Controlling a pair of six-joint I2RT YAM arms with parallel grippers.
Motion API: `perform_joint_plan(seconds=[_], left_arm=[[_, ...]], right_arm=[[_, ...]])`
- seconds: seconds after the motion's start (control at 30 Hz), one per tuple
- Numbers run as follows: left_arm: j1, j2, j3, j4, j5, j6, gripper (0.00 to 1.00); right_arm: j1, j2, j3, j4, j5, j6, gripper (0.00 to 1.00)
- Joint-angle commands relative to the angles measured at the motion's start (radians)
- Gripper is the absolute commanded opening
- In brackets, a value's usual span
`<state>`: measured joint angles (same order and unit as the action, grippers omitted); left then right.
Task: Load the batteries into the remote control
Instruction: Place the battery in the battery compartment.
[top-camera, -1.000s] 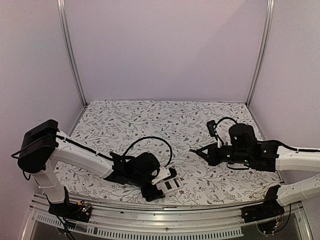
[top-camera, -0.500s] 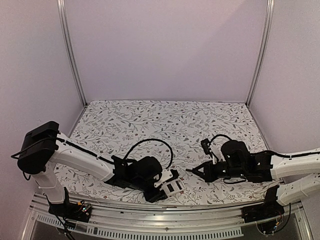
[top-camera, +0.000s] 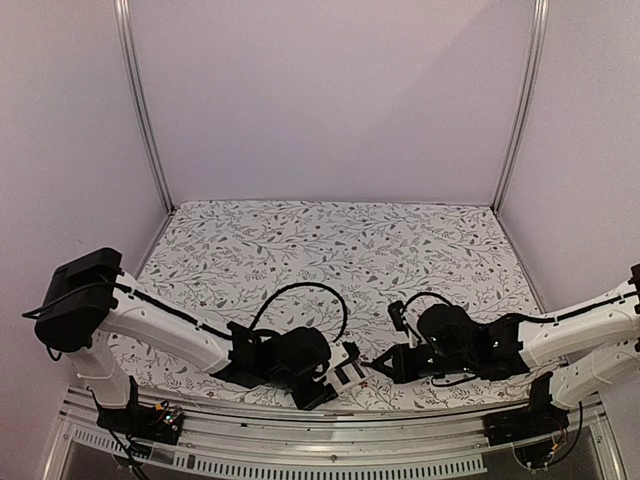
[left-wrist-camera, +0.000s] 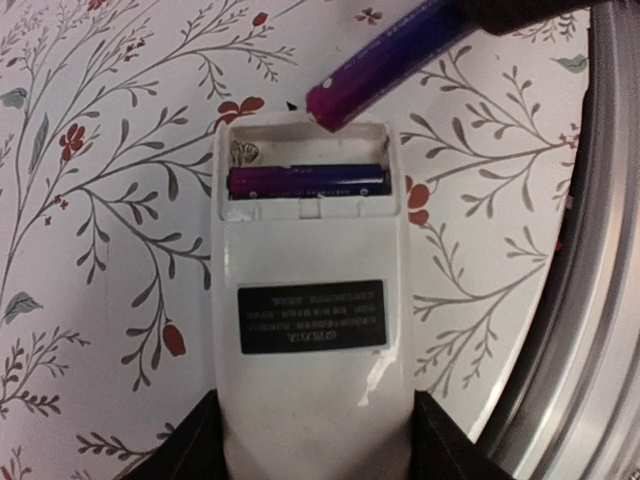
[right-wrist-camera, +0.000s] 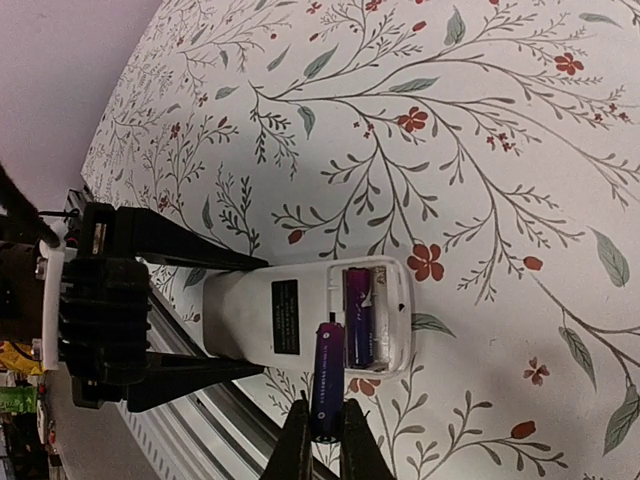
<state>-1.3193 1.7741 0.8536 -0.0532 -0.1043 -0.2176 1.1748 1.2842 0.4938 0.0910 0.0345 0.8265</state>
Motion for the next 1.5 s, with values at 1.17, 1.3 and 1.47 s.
perform_joint_plan(seconds=[1.17, 1.3, 1.47], left_arm=[[-0.023, 0.034, -0.010, -0.087, 0.062, 0.006, 0.53], [-0.024, 0.033, -0.013, -0.086, 0.060, 0.009, 0.53], [-0.021, 0.028, -0.017, -0.091, 0.057, 0.013, 0.53]], right_arm=[[0.041, 0.190, 0.134, -0.140, 0.118, 0.156, 0.00], [0.047, 0.201, 0.135, -0.146, 0.102, 0.187, 0.00], [0.057, 0.199, 0.154, -0.173, 0.110, 0.197, 0.00]])
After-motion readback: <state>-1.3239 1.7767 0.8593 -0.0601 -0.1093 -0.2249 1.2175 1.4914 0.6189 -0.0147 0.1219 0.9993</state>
